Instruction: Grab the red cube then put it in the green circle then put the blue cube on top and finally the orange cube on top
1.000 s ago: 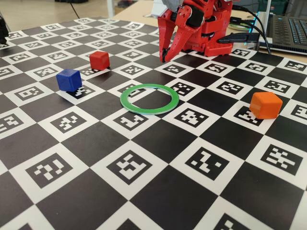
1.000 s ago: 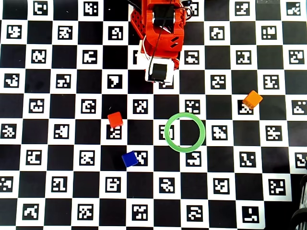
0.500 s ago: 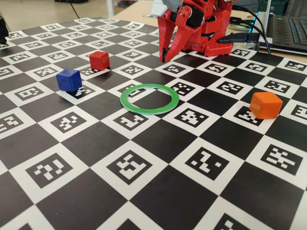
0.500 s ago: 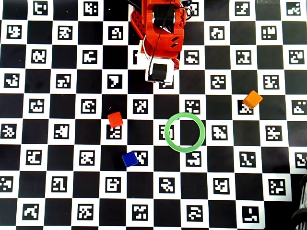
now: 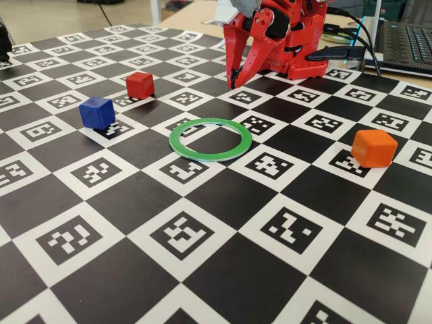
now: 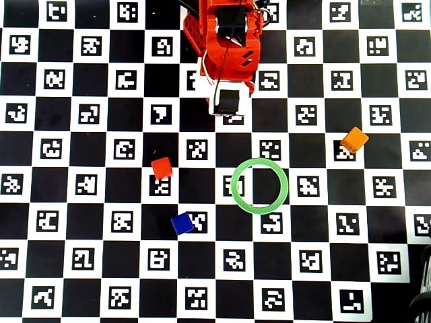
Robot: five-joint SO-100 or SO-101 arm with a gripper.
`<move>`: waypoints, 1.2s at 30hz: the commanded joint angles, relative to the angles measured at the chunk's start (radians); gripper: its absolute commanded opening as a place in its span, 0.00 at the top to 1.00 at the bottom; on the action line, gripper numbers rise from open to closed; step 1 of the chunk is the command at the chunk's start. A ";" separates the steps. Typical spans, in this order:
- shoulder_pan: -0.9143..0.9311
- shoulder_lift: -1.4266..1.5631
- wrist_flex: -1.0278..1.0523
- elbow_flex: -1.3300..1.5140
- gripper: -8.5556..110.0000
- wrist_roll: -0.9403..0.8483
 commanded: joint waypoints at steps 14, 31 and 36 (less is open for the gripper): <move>0.031 -0.525 0.011 -0.666 0.97 0.520; 0.186 -1.241 0.445 -1.575 0.95 0.917; 0.288 -1.382 0.439 -1.657 0.84 0.980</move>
